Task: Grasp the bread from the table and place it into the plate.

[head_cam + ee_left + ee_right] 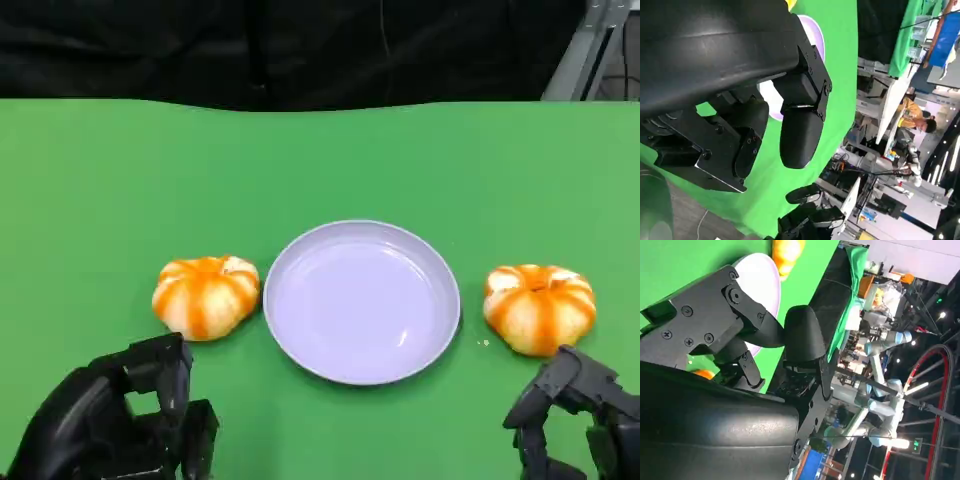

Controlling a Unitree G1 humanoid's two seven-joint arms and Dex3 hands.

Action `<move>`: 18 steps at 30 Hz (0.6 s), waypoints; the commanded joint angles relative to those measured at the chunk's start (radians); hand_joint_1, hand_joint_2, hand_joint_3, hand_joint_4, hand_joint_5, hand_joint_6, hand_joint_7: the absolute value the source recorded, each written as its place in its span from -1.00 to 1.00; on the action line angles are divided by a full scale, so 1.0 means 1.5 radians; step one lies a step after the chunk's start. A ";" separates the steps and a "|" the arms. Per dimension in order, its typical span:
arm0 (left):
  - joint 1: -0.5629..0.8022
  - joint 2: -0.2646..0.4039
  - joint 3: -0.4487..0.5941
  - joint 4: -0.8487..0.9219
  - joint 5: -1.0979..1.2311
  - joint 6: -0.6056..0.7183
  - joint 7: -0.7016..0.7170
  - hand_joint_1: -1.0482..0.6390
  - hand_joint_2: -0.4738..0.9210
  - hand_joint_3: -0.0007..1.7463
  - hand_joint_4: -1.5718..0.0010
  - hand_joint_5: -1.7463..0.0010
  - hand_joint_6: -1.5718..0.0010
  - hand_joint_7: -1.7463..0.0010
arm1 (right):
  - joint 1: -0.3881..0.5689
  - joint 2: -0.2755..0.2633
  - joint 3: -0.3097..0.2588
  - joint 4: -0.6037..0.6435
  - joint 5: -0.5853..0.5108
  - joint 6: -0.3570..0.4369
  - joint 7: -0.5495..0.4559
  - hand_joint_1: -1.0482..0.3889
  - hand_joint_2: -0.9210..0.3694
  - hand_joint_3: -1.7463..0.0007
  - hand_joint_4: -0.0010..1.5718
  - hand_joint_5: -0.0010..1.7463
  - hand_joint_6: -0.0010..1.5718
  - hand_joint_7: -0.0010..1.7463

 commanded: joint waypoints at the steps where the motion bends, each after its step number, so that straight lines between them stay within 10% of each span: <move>1: 0.004 0.003 0.003 -0.006 0.006 -0.002 0.008 0.45 0.43 0.89 -0.32 -1.00 -0.12 -1.00 | 0.003 -0.006 -0.006 -0.003 0.011 -0.005 -0.002 0.29 -0.33 -0.46 0.07 1.00 -0.04 0.73; 6: 0.022 -0.025 -0.011 -0.016 0.118 -0.124 0.045 0.38 0.40 0.60 0.35 -0.97 0.33 -0.80 | 0.007 -0.003 -0.005 -0.012 0.014 0.006 0.000 0.29 -0.33 -0.45 0.07 1.00 -0.05 0.73; 11: 0.025 -0.027 -0.022 -0.011 0.180 -0.200 0.049 -0.12 0.93 -0.46 0.59 -0.42 0.45 -0.14 | 0.010 -0.002 -0.005 -0.018 0.010 0.014 -0.002 0.29 -0.34 -0.43 0.06 1.00 -0.05 0.73; 18: -0.005 0.014 -0.044 -0.016 0.350 -0.281 0.090 -0.41 1.00 -0.58 0.76 -0.11 0.52 0.21 | 0.009 -0.004 -0.005 -0.020 0.009 0.017 -0.002 0.31 -0.35 -0.43 0.06 1.00 -0.05 0.73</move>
